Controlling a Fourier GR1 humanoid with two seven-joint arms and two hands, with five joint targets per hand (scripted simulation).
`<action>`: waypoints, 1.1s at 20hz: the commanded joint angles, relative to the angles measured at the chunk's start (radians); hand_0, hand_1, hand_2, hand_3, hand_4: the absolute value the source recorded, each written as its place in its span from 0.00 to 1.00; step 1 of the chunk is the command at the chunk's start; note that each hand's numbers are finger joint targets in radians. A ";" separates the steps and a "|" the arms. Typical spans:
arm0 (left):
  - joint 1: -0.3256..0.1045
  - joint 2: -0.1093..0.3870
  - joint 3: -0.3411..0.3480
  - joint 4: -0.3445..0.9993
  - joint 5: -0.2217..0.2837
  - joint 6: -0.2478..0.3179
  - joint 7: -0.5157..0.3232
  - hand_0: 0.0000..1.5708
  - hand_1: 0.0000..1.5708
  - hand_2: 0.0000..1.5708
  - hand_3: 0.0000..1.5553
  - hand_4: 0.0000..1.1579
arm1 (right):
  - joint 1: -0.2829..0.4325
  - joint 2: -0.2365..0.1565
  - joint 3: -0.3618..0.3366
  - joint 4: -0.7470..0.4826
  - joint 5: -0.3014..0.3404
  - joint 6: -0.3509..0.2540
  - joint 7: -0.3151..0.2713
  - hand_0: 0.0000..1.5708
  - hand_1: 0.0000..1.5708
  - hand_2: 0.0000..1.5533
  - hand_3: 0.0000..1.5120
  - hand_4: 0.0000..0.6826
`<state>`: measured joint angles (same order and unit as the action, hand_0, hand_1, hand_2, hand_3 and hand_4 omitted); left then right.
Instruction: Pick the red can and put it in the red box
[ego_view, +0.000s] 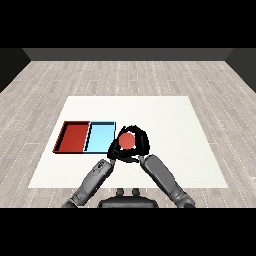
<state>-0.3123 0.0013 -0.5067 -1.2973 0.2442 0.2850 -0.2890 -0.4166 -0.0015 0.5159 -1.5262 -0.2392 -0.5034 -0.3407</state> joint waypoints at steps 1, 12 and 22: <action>-0.011 -0.001 0.039 0.031 -0.007 -0.045 -0.025 0.00 0.00 0.00 0.00 0.00 | -0.021 0.001 0.024 0.020 -0.033 -0.014 -0.021 0.97 0.97 0.94 0.94 0.97; -0.068 -0.001 -0.009 0.097 0.180 0.184 -0.066 0.92 0.92 0.94 0.92 0.96 | 0.013 -0.007 0.014 0.026 -0.008 0.001 -0.036 0.99 0.99 0.94 0.92 0.96; -0.051 -0.001 -0.044 0.074 0.119 0.255 -0.064 1.00 1.00 0.99 0.95 0.97 | -0.029 -0.003 0.005 -0.042 0.030 -0.020 0.094 0.95 0.95 0.93 0.92 0.94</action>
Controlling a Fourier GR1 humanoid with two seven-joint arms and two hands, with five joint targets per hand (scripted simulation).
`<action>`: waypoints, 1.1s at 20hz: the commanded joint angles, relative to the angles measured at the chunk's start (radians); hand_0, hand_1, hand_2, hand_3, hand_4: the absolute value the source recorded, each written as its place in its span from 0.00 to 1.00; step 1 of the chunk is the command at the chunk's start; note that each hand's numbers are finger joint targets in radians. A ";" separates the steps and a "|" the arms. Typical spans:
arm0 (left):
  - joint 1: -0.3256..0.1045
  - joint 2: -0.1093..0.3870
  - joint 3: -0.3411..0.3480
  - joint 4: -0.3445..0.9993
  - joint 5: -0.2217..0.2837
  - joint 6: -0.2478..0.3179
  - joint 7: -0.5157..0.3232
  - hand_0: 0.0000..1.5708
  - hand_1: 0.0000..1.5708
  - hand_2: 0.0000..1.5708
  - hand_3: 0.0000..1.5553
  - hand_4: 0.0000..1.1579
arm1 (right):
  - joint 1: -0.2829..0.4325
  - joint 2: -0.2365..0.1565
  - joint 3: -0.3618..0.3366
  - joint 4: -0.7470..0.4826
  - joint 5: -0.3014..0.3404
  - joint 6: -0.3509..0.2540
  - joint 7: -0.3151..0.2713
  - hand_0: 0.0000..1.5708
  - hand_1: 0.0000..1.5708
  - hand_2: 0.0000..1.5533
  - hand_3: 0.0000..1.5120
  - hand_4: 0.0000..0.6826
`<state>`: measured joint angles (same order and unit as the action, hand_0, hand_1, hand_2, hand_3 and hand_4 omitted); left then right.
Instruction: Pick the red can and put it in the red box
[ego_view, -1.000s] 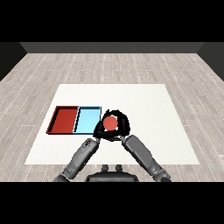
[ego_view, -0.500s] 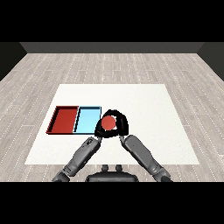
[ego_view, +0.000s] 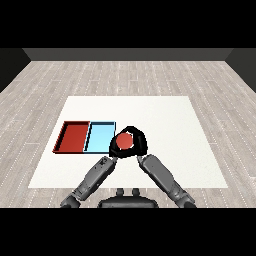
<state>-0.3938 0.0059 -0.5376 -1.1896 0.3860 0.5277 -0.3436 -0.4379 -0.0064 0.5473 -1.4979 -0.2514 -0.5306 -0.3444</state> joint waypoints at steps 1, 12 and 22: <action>-0.065 -0.006 -0.020 0.022 0.037 0.063 -0.015 1.00 1.00 0.99 0.95 0.98 | -0.017 0.006 -0.036 -0.032 0.012 0.013 0.063 0.94 0.94 0.93 0.92 0.94; 0.010 -0.006 0.003 -0.037 0.017 0.041 -0.150 1.00 1.00 1.00 0.97 0.99 | 0.003 0.006 0.001 0.008 0.070 0.004 0.118 0.00 0.00 0.00 0.00 0.00; 0.010 -0.006 -0.118 -0.075 0.026 0.205 -0.157 1.00 1.00 1.00 0.96 0.98 | 0.030 0.006 0.018 -0.079 0.104 -0.019 0.224 0.00 0.00 0.00 0.00 0.00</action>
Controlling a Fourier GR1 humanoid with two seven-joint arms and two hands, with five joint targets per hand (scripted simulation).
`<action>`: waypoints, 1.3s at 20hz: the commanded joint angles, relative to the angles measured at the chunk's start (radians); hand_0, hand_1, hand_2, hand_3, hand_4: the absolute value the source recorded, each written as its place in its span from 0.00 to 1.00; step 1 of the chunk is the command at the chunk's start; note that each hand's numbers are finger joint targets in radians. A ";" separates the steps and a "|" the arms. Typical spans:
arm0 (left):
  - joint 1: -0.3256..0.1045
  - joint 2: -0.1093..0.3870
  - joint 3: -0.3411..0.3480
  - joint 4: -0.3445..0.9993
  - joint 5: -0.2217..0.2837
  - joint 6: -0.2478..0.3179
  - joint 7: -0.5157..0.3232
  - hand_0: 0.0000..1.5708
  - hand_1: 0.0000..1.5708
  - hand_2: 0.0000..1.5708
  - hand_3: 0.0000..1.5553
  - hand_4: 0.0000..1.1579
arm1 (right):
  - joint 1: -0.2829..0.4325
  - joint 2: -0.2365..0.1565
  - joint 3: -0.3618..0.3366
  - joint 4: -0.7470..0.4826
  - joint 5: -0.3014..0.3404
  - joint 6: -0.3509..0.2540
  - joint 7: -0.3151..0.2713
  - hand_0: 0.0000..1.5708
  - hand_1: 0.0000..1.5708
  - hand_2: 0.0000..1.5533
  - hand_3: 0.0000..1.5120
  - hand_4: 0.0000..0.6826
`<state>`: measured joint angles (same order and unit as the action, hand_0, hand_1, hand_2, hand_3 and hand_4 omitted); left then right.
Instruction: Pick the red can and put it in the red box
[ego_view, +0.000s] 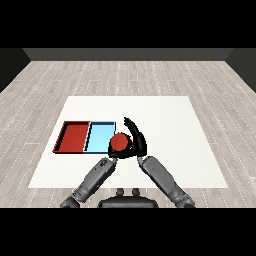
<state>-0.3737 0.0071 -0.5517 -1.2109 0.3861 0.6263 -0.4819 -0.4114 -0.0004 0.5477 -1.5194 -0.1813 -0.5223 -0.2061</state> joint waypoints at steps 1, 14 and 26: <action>0.035 -0.007 0.005 -0.050 -0.046 -0.004 -0.028 1.00 1.00 1.00 0.96 0.98 | 0.062 -0.012 -0.036 -0.047 0.019 0.052 0.016 0.00 0.00 0.00 0.00 0.00; 0.009 0.021 0.149 -0.024 -0.095 -0.077 0.039 1.00 1.00 0.99 0.94 0.98 | 0.147 -0.048 -0.137 -0.205 0.002 0.131 0.035 0.00 0.00 0.00 0.00 0.00; 0.039 0.203 0.296 -0.157 -0.136 -0.057 0.193 1.00 1.00 1.00 0.95 0.98 | 0.392 -0.233 -0.375 -0.401 -0.179 0.318 0.011 0.00 0.00 0.00 0.00 0.00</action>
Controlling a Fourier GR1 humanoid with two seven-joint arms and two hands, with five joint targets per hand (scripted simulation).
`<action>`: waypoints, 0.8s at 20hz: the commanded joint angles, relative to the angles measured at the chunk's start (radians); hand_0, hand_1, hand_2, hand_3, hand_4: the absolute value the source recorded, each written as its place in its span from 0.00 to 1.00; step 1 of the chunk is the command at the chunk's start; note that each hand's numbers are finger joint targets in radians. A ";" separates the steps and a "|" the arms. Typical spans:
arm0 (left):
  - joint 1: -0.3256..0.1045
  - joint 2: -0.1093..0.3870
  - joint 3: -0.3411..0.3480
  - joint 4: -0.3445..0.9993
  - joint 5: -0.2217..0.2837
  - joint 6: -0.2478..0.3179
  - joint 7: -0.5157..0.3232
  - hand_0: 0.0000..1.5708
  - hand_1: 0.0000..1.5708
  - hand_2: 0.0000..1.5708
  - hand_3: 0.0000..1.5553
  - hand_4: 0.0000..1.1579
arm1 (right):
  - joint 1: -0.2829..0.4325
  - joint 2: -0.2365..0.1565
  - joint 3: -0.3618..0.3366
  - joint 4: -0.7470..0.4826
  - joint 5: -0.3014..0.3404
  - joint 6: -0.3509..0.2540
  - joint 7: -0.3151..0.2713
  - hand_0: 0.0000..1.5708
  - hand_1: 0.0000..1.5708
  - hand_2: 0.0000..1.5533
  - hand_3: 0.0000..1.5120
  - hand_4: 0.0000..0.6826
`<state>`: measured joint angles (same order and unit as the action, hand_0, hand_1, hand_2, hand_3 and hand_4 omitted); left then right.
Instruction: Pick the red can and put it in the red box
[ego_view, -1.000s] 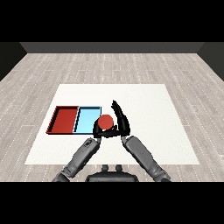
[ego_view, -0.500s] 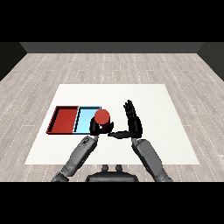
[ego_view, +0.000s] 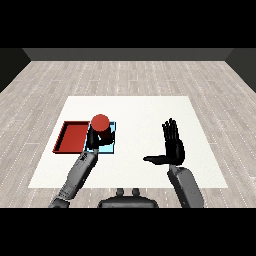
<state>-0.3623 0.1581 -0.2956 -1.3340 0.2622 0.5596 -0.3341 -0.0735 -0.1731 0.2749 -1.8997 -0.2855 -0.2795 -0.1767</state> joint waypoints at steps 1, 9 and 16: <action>0.002 0.059 0.064 -0.012 0.001 0.001 0.065 1.00 1.00 1.00 0.96 0.97 | 0.175 -0.026 -0.026 -0.014 -0.021 0.046 -0.074 0.00 0.00 0.00 0.00 0.00; -0.068 0.303 0.151 0.208 -0.097 -0.056 0.160 1.00 1.00 0.98 0.94 0.97 | 0.193 -0.072 -0.155 0.026 -0.127 0.135 -0.074 0.00 0.00 0.00 0.00 0.00; -0.095 0.398 0.194 0.599 -0.131 -0.146 0.183 1.00 1.00 0.99 0.95 0.91 | 0.120 -0.033 -0.146 0.154 -0.069 0.104 -0.108 0.00 0.00 0.00 0.00 0.00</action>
<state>-0.4221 0.5024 -0.1223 -0.9235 0.1594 0.4512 -0.1695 0.0575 -0.2094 0.1396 -1.7968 -0.3648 -0.1821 -0.2631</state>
